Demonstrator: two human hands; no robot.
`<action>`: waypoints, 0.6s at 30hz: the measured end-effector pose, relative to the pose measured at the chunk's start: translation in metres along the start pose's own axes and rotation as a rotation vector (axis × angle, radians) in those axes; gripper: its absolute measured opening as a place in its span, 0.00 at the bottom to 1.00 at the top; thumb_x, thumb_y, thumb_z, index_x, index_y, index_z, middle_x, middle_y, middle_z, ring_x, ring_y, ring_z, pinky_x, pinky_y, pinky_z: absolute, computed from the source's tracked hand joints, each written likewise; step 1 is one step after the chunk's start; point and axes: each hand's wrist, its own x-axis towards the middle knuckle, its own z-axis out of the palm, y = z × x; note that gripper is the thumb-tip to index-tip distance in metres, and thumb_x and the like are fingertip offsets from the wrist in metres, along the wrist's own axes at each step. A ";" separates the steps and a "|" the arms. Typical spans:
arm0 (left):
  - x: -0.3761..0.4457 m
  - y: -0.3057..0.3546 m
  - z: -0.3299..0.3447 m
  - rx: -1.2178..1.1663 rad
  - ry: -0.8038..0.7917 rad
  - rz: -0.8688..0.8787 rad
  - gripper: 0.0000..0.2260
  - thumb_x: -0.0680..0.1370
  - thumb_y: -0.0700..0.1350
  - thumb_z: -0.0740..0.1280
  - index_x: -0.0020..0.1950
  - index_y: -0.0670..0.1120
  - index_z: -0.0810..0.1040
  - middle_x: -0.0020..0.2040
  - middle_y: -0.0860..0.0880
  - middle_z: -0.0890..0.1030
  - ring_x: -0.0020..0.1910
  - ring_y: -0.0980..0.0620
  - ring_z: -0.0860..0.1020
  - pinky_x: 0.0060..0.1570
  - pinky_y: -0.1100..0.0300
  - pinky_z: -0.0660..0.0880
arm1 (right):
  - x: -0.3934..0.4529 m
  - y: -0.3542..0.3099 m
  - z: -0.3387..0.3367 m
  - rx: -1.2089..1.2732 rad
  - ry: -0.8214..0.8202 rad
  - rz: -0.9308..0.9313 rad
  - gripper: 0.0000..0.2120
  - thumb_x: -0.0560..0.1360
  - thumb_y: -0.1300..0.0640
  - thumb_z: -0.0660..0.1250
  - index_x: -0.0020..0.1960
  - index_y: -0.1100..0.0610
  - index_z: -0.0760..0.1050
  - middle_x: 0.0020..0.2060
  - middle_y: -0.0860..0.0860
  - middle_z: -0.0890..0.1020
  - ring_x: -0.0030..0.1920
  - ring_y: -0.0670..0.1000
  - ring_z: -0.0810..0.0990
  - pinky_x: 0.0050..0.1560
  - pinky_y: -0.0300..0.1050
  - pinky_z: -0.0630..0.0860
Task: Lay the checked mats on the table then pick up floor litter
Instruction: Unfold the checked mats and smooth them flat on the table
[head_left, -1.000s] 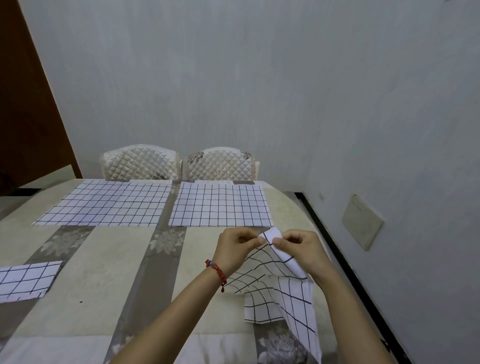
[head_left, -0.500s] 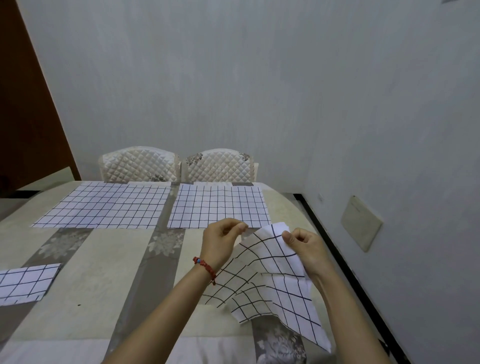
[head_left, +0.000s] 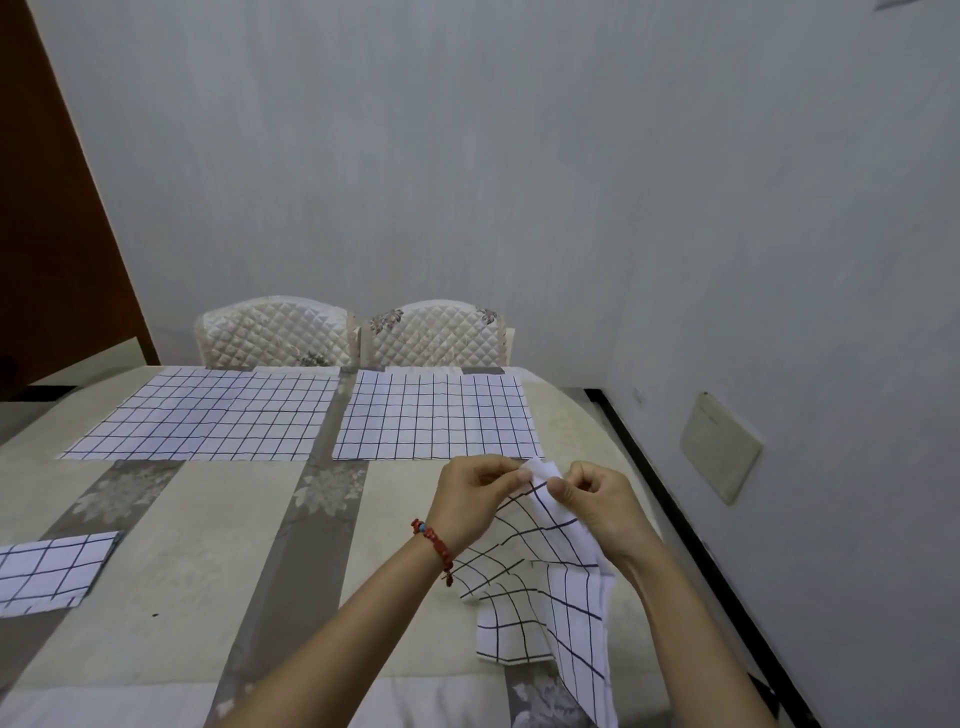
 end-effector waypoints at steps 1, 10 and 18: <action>0.000 -0.001 0.001 -0.009 0.032 -0.005 0.05 0.72 0.38 0.70 0.39 0.47 0.84 0.32 0.59 0.82 0.36 0.64 0.80 0.42 0.70 0.77 | -0.001 0.000 0.000 0.019 0.008 -0.003 0.28 0.46 0.29 0.73 0.24 0.52 0.68 0.19 0.42 0.69 0.22 0.39 0.64 0.24 0.27 0.63; 0.016 -0.012 -0.041 -0.012 0.339 -0.024 0.12 0.74 0.39 0.67 0.31 0.49 0.78 0.29 0.52 0.78 0.33 0.54 0.75 0.40 0.60 0.73 | 0.000 0.008 -0.020 0.032 0.335 0.109 0.05 0.72 0.58 0.69 0.45 0.58 0.74 0.43 0.52 0.76 0.44 0.49 0.73 0.43 0.38 0.70; 0.027 -0.019 -0.111 0.087 0.637 -0.032 0.08 0.75 0.41 0.66 0.37 0.41 0.79 0.31 0.47 0.76 0.36 0.50 0.73 0.36 0.63 0.70 | 0.003 0.012 -0.051 0.076 0.471 0.074 0.12 0.73 0.67 0.63 0.41 0.52 0.79 0.43 0.54 0.81 0.41 0.52 0.78 0.30 0.28 0.75</action>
